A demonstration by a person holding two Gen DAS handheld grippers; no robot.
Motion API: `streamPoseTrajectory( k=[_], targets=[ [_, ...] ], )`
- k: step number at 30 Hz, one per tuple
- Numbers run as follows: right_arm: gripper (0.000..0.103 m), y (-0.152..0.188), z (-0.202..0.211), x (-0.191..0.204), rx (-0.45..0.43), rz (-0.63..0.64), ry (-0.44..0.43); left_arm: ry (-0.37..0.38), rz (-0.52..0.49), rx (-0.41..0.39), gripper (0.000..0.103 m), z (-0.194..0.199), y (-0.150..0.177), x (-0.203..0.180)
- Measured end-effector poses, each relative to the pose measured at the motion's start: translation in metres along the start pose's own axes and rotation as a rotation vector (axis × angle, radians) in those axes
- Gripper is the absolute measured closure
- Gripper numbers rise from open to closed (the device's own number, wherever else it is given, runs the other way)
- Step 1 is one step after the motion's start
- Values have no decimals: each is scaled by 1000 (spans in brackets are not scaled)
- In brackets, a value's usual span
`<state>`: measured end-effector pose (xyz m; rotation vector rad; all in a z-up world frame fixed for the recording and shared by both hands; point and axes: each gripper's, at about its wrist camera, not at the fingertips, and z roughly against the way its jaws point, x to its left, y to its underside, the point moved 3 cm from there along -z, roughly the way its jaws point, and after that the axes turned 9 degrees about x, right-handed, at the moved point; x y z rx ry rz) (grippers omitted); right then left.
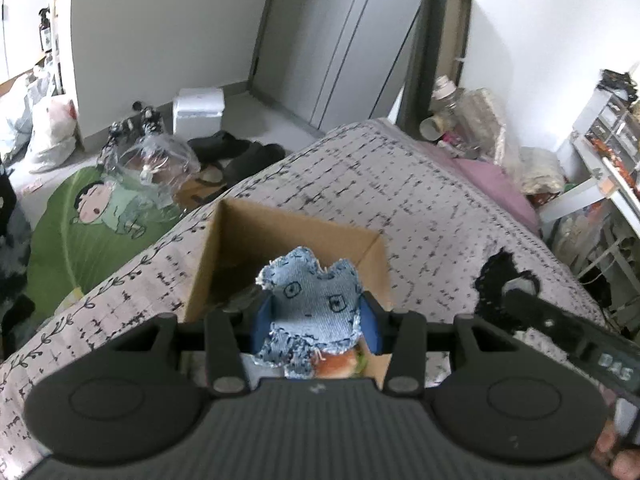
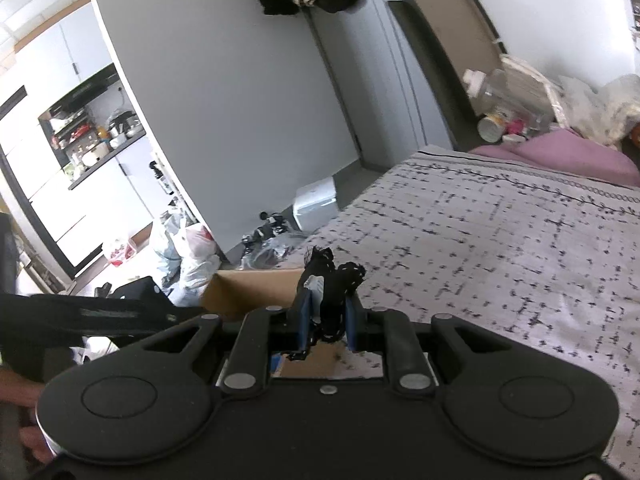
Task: Organize soft objects
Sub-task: 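Carry the blue-grey plush and black ring over the box with both grippers, then drop the blue-grey plush and black ring into the box, opening both grippers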
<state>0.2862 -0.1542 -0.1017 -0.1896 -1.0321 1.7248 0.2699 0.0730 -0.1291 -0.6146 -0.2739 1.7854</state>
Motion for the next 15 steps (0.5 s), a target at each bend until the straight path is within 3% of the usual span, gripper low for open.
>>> streamPoseTrajectory(
  k=[11, 15],
  targets=[
    [85, -2, -21, 37, 26, 20, -21, 3, 36, 71, 56, -33, 2, 19],
    [85, -2, -28, 47, 37, 33, -27, 2, 40, 81, 46, -39, 1, 20]
  ],
)
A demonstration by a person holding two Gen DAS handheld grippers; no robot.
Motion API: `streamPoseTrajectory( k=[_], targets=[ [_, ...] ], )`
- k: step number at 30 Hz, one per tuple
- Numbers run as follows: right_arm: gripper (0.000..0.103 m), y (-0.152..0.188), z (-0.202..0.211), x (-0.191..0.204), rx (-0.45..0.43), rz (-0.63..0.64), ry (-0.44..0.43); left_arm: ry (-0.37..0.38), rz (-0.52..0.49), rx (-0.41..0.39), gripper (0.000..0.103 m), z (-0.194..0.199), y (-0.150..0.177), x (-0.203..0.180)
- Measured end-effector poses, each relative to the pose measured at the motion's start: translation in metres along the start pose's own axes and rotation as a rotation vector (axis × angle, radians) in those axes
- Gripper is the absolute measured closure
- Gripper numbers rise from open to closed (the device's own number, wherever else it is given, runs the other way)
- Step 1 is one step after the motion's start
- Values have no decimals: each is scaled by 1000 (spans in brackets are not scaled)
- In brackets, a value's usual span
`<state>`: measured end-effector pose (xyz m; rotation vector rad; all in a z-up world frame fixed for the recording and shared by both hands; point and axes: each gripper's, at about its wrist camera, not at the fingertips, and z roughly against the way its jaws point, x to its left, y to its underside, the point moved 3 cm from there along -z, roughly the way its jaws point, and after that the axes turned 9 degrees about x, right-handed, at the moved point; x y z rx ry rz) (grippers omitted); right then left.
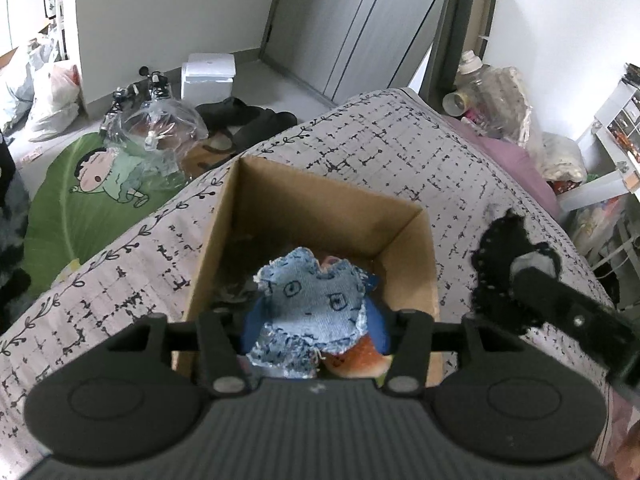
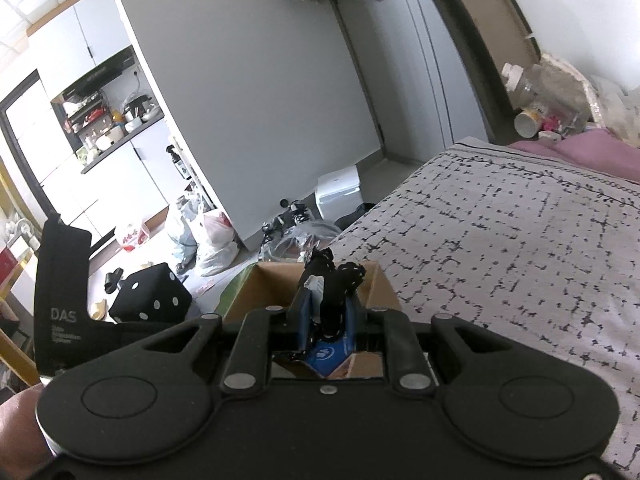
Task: Organize soft objects
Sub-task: 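Drop the blue-grey plush and black ring into the box, opening both grippers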
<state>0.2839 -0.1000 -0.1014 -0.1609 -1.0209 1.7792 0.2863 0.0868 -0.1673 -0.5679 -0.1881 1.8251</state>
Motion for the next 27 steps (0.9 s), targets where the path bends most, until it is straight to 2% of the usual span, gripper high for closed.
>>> streamPoseTrajectory(
  k=[4, 17, 20, 27],
  targets=[
    [85, 0, -7, 4, 12, 1, -1, 19, 17, -13, 34, 3, -1, 3],
    [84, -6, -31, 9, 40, -21, 36, -47, 46, -65, 34, 28, -5, 8],
    [78, -5, -35, 10, 49, -21, 35, -52, 43, -80, 34, 35, -5, 8],
    [51, -1, -15, 3, 19, -62, 43, -87, 45, -88, 29, 49, 4, 7]
  ],
)
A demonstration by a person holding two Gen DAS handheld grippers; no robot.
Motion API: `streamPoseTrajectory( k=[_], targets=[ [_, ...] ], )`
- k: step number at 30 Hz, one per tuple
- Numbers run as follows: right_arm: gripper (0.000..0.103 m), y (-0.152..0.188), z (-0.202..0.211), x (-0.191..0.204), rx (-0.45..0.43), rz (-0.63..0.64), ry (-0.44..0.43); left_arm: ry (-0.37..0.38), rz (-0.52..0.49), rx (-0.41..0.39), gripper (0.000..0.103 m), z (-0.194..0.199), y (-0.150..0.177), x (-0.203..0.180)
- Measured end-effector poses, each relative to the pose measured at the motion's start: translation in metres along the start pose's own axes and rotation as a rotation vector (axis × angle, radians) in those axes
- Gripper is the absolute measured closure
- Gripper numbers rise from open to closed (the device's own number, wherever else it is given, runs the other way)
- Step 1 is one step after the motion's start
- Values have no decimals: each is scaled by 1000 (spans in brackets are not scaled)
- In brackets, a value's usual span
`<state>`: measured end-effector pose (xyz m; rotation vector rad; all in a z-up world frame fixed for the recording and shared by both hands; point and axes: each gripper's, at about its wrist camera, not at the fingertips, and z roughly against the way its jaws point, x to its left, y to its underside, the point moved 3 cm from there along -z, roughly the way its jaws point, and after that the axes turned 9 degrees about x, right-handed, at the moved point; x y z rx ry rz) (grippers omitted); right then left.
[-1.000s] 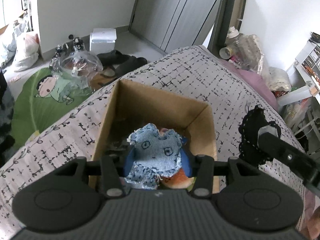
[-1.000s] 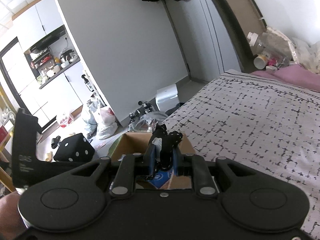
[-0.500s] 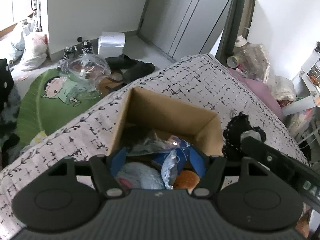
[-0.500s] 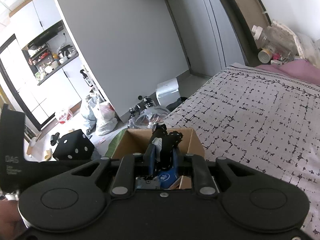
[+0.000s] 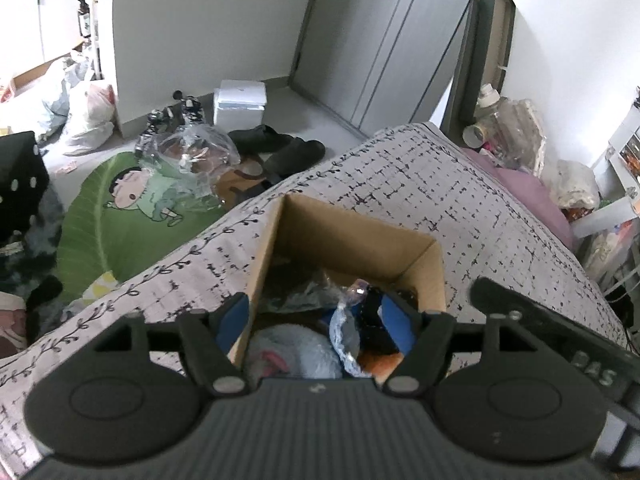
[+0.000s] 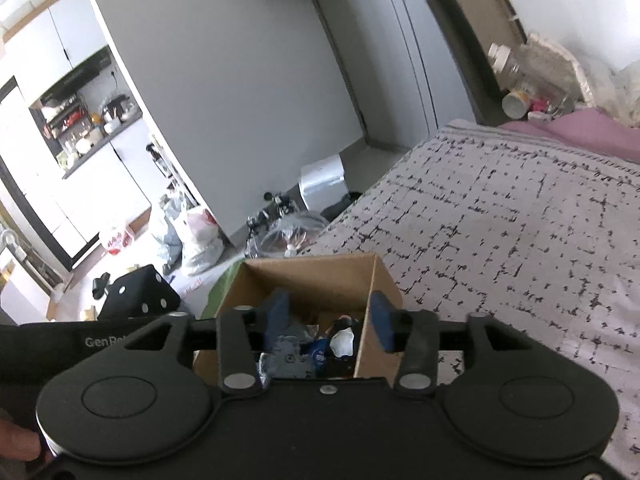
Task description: Organize soft objects
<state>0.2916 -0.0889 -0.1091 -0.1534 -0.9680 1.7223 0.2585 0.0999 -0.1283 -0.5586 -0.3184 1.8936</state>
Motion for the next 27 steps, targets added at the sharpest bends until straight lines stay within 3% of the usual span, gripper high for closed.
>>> streamPoseTrajectory(
  k=[7, 14, 18, 22, 27],
  targets=[
    [29, 1, 33, -6, -36, 9, 14, -45, -3, -26, 26, 20, 8, -5],
    [6, 2, 61, -7, -56, 14, 19, -23, -33, -25, 25, 48, 17, -12],
    [0, 3, 77, -8, -58, 5, 19, -10, -91, -21, 25, 66, 21, -17],
    [0, 5, 96, -14, -56, -42, -16, 13, -134, -28, 25, 86, 24, -21],
    [0, 6, 119, -15, -60, -26, 7, 36, -186, -22, 24, 107, 29, -27]
  ],
)
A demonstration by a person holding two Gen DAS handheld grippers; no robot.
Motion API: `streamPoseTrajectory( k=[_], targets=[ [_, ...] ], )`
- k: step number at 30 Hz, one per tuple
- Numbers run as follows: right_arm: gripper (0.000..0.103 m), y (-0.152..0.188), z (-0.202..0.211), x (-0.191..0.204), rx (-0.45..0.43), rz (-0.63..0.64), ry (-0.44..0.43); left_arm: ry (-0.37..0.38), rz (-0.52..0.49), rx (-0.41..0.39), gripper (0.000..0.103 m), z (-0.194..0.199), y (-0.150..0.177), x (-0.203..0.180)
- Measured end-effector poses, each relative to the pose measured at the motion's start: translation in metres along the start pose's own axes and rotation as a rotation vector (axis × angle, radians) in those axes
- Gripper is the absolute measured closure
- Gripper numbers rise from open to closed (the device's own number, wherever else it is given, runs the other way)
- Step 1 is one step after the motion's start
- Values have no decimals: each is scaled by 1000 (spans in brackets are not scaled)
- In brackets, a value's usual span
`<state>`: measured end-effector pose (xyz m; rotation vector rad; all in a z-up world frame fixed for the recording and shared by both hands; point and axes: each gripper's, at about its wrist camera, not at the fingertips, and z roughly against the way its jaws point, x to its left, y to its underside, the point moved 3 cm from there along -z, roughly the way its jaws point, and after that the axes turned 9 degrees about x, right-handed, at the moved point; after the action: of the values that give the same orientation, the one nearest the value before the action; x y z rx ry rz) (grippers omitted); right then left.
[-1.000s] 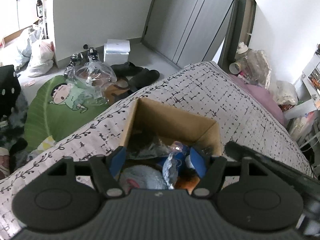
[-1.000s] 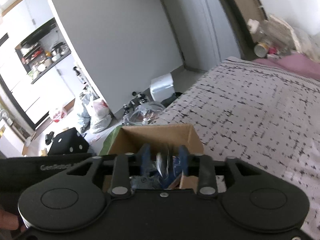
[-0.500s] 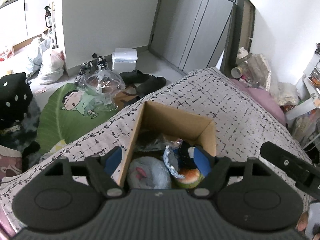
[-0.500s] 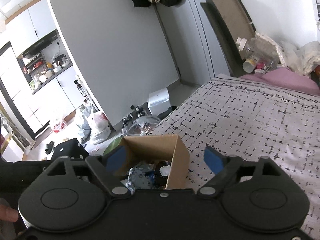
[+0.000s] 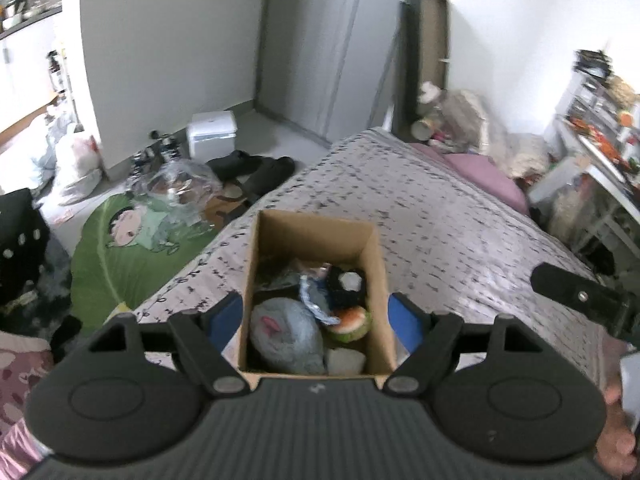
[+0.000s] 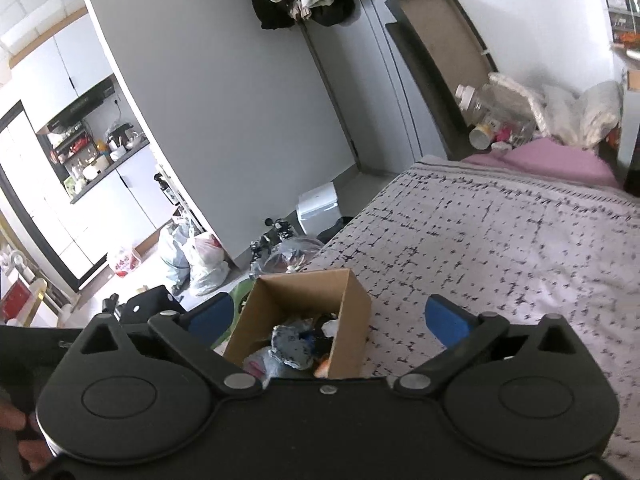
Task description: Organize soft objects
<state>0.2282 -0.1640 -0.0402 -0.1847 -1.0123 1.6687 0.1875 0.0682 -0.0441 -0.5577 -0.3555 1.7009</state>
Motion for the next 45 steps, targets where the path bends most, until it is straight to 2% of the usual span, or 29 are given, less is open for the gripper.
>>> streamPoseTrajectory(
  k=[3, 8, 11, 18, 26, 34, 41, 45],
  targets=[
    [0, 0, 12, -2, 6, 2, 6, 57, -7, 4, 19, 15, 4, -4],
    [0, 4, 31, -2, 9, 15, 2, 69, -69, -7, 17, 35, 13, -17],
    [0, 7, 38, 0, 21, 24, 0, 107, -87, -5, 16, 43, 18, -21],
    [0, 22, 52, 4, 58, 43, 22, 100, -101, 13, 2, 52, 34, -23],
    [0, 37, 68, 7, 69, 49, 56, 71, -97, 11, 1, 56, 52, -18],
    [0, 52, 86, 13, 55, 67, 64, 118, -170, -20, 1, 77, 68, -23],
    [0, 62, 101, 17, 41, 70, 68, 139, -160, -12, 1, 88, 89, -32],
    [0, 68, 107, 22, 36, 78, 64, 144, -150, -37, 1, 98, 97, -35]
  ],
)
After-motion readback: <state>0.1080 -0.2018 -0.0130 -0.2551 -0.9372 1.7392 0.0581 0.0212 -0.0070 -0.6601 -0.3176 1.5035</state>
